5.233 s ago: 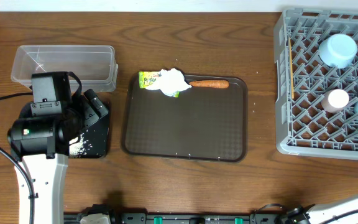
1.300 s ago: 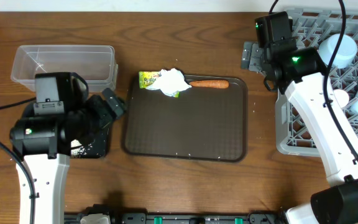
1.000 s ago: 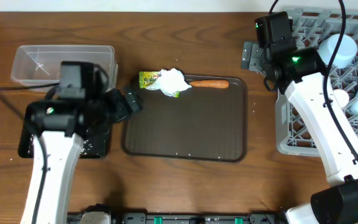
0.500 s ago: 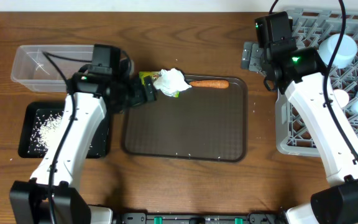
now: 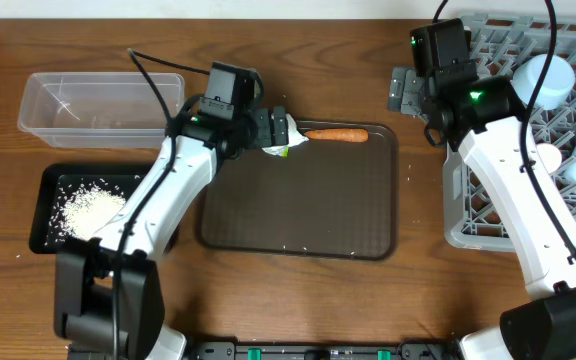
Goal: Sort waste into correct bins and load items into the dishwasher rack
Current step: 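Move the left gripper over the tissue on the brown tray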
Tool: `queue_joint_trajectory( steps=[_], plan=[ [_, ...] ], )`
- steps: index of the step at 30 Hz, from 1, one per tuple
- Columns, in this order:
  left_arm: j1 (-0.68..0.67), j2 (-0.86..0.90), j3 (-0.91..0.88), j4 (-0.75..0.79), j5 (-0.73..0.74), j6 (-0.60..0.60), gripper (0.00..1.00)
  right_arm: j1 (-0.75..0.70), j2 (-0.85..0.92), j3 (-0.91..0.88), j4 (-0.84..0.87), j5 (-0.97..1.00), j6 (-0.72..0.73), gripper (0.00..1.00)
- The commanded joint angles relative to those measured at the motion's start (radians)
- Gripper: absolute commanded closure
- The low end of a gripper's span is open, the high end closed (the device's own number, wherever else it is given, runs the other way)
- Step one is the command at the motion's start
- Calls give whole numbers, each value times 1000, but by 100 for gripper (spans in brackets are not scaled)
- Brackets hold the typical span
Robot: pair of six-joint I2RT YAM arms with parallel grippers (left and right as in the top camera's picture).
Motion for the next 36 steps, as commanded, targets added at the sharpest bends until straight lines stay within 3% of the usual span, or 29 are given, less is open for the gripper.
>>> queue_joint_trajectory(
  steps=[1, 17, 36],
  plan=[
    [2, 16, 23, 2, -27, 17, 1, -9, 7, 5, 0, 17, -11, 1],
    [1, 59, 11, 84, -27, -9, 1, -9, 7, 5, 0, 17, -11, 1],
    [1, 259, 11, 227, -43, -5, 1, -9, 7, 5, 0, 17, -11, 1]
  ],
)
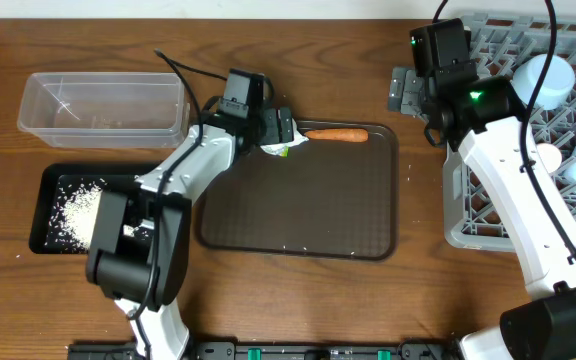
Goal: Sort waste into correct bins and load items into the dishwasher rack
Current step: 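Move the left gripper over the tissue on the brown tray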
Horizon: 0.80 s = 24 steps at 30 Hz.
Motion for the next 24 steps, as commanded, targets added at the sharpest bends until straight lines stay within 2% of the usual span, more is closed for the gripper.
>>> queue_joint_trajectory(
  steps=[1, 6, 18, 24],
  plan=[
    [0, 27, 12, 5, -25, 2, 1, -9, 7, 5, 0, 17, -11, 1],
    [0, 53, 12, 1, -47, 2, 2, -9, 7, 5, 0, 17, -11, 1],
    [0, 66, 12, -35, -47, 2, 34, -9, 7, 5, 0, 17, -11, 1],
    [0, 63, 12, -56, -47, -42, 45, -9, 7, 5, 0, 17, -11, 1]
  ],
)
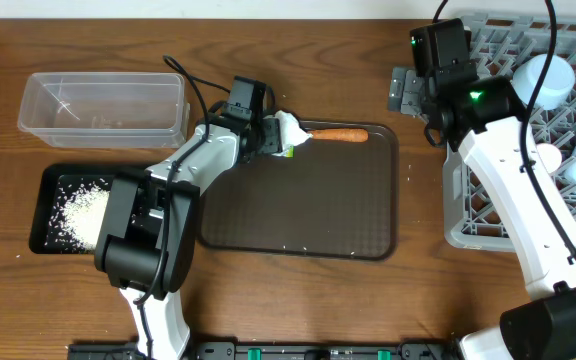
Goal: Sort waste into correct bins and load items into the dishwasher rack
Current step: 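Move the left gripper over the tissue on the brown tray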
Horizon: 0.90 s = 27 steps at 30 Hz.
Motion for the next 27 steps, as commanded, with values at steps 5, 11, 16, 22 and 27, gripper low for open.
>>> queue_joint_trajectory(
  steps=[5, 11, 16, 22, 27],
  plan=[
    [0, -13, 12, -23, -19, -54, 57, -9, 7, 5, 0, 17, -11, 1],
    [0, -44, 12, -47, -19, -53, 76, -9, 7, 5, 0, 17, -11, 1],
    [0, -72, 12, -63, -19, -54, 81, -9, 7, 5, 0, 17, -11, 1],
    [0, -111, 12, -82, -4, -57, 88, -9, 7, 5, 0, 17, -11, 1],
    [0, -120, 12, -109, -4, -78, 94, -9, 7, 5, 0, 17, -11, 1]
  ],
)
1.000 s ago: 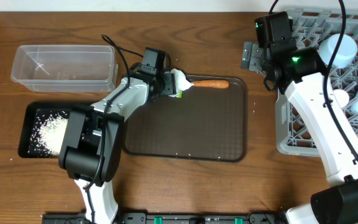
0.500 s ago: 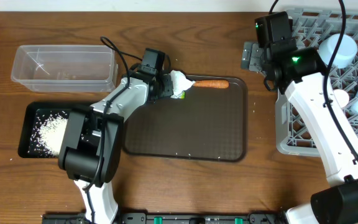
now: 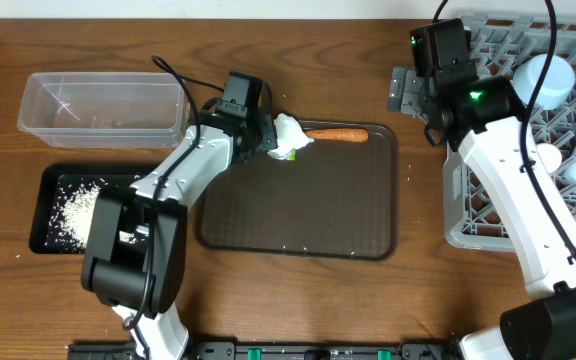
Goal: Sort waste into correct bins and load items into the dishwasher rack
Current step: 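Move the left gripper over the tissue on the brown tray, then grasp the white tissue with the left gripper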
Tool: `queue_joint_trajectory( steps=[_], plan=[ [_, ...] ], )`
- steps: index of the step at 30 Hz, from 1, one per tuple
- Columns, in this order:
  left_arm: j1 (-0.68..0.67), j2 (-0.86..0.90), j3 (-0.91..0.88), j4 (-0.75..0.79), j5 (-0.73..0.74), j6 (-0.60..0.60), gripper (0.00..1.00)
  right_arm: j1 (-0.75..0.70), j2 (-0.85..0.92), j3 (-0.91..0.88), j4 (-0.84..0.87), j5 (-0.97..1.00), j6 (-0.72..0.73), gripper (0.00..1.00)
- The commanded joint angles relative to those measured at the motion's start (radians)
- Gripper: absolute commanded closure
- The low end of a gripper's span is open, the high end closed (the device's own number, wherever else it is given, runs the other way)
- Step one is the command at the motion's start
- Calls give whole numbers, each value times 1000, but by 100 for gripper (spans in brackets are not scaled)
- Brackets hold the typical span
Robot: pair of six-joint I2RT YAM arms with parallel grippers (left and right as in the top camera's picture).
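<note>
A crumpled white and green wrapper (image 3: 290, 134) lies at the far left edge of the brown tray (image 3: 298, 215). Just right of it, an orange carrot (image 3: 337, 134) rests along the tray's far rim. My left gripper (image 3: 271, 135) reaches in from the left and is shut on the wrapper's left side, most of which sticks out past the fingertips. My right gripper (image 3: 399, 90) hangs over the bare table between the tray and the grey dishwasher rack (image 3: 468, 215), with its fingers apart and nothing between them.
A clear plastic bin (image 3: 103, 104) stands at the far left. In front of it is a black bin (image 3: 48, 180) with white grains in it. The rack holds a pale blue cup (image 3: 546, 75) and white cups at the right edge.
The left wrist has drawn slightly back to the left and its elbow has swung outward. The wrapper sits at the fingertips in nearly the same spot. The right arm has not moved.
The left gripper first had its fingers around the wrapper at the tray's far left corner. Its arm then folded inward while the gripper stayed there. After that the wrapper bulged out past the fingertips, and it stays so now. The carrot and the right arm never moved.
</note>
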Motion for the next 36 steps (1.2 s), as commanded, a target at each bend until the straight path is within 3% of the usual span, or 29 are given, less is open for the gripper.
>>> queue_joint_trajectory(
  steps=[1, 15, 21, 29, 36],
  plan=[
    [0, -20, 12, -19, -5, -24, 94, -9, 7, 5, 0, 17, -11, 1],
    [7, -137, 12, -73, -14, -58, 94, -9, 7, 5, 0, 17, -11, 1],
    [74, -200, 12, -79, -44, -62, 94, -9, 7, 5, 0, 17, -11, 1],
    [146, -214, 12, -113, 95, -61, 93, -9, 7, 5, 0, 17, -11, 1],
    [157, -235, 12, -71, 101, -61, 94, -9, 7, 5, 0, 17, -11, 1]
  ],
)
